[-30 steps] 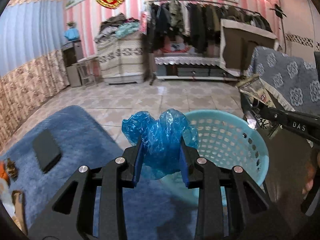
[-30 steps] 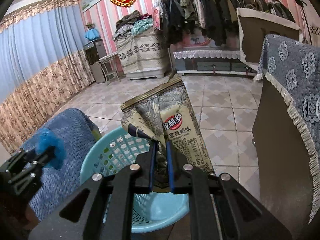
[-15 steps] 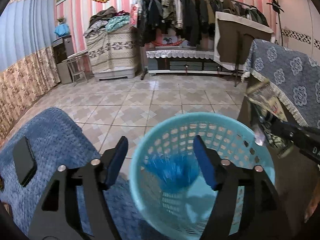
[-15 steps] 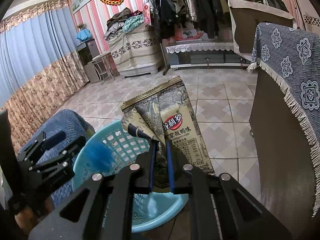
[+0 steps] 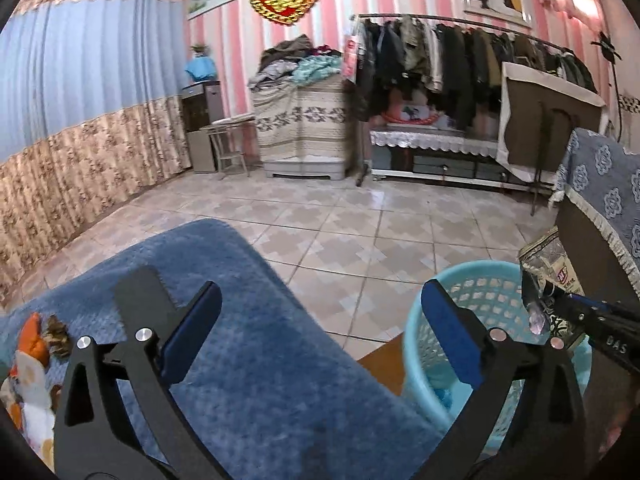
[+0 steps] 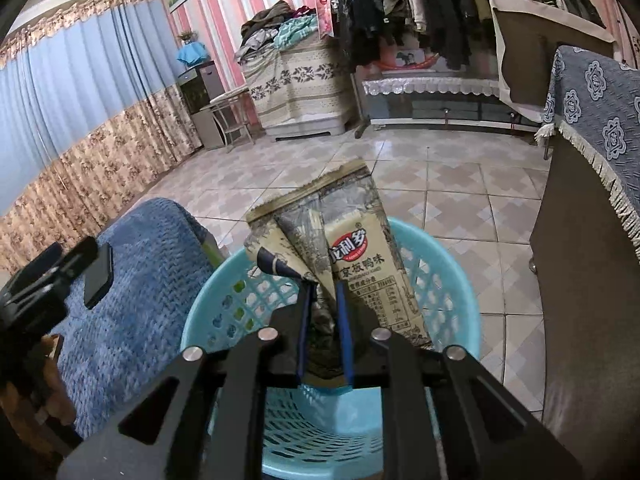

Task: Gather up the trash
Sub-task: 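Open the left tool dropping the blue bag while the right tool drops the packet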

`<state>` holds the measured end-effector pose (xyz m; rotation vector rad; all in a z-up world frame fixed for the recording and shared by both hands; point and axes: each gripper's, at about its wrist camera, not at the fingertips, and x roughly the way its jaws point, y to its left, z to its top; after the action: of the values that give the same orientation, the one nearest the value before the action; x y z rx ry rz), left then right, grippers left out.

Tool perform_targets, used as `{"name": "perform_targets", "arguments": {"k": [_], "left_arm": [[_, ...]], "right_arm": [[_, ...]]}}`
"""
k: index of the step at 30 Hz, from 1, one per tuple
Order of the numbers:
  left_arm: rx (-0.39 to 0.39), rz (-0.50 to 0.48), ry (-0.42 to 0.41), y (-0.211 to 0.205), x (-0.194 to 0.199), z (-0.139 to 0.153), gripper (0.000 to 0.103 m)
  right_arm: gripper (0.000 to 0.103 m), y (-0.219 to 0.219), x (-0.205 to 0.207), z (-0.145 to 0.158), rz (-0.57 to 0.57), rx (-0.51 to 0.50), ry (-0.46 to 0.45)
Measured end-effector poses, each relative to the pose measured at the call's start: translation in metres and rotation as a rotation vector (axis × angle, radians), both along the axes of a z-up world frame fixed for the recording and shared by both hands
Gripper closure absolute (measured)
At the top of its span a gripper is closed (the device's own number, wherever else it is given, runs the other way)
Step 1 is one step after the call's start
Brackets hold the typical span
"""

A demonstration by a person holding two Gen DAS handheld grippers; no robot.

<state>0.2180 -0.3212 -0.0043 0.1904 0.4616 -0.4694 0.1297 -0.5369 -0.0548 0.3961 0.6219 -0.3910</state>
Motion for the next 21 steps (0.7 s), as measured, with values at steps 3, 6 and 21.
{"name": "perform_targets", "arguments": {"k": [3,6,21], "left_arm": [[-0.002,0.026,-0.009,0.014,-0.003,0.004,0.006],[-0.007,0.043,-0.012,0.027,-0.007,0.007,0.006],[-0.058,0.162,-0.029,0.117,-0.025,0.029,0.006]], "right_arm": [[0.055,0.007,0.004,-0.003,0.002,0.005,-0.003],[0.051,0.014,0.006,0.0,-0.002,-0.003,-0.012],[0.012,0.036,0.004,0.018,-0.027,-0.057,-0.071]]}}
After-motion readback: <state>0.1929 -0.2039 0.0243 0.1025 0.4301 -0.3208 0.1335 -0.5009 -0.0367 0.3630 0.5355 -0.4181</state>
